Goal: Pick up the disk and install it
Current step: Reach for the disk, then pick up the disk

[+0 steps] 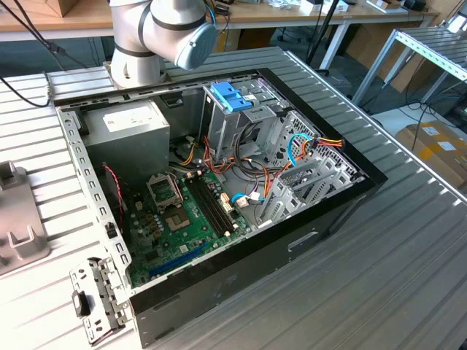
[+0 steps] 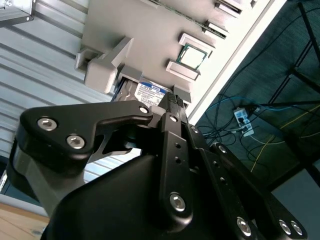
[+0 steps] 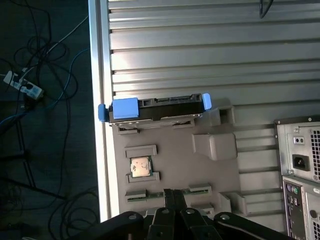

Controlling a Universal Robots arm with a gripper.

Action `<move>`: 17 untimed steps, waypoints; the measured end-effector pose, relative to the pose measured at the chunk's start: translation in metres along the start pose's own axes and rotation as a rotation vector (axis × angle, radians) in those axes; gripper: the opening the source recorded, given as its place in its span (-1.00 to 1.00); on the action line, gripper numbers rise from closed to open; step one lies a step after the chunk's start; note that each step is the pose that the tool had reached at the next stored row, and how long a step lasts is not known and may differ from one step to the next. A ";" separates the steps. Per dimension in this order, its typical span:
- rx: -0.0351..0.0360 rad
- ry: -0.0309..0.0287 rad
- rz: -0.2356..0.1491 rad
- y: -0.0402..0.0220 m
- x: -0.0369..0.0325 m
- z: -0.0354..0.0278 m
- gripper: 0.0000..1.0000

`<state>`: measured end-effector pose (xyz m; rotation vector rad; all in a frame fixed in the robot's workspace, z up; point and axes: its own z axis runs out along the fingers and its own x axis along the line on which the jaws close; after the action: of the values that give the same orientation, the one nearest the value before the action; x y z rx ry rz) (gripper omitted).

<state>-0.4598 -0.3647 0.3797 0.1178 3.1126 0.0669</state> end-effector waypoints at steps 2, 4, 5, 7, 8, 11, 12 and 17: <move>0.0000 0.0000 0.000 0.0002 0.0000 0.0000 -0.79; 0.0000 0.0000 0.000 0.0006 0.0000 0.0000 -0.79; 0.0000 0.0000 0.000 0.0006 0.0000 0.0000 -0.79; -0.0001 -0.0001 0.000 0.0007 0.0000 0.0000 -0.79; 0.0000 0.0000 0.000 0.0008 0.0000 0.0000 -0.79; 0.0000 -0.0001 0.000 0.0009 0.0000 0.0000 -0.79; 0.0000 0.0000 0.000 0.0010 0.0001 0.0000 -0.79; -0.0002 0.0003 -0.006 0.0010 0.0001 0.0000 -0.79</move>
<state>-0.4597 -0.3637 0.3797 0.1078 3.1131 0.0670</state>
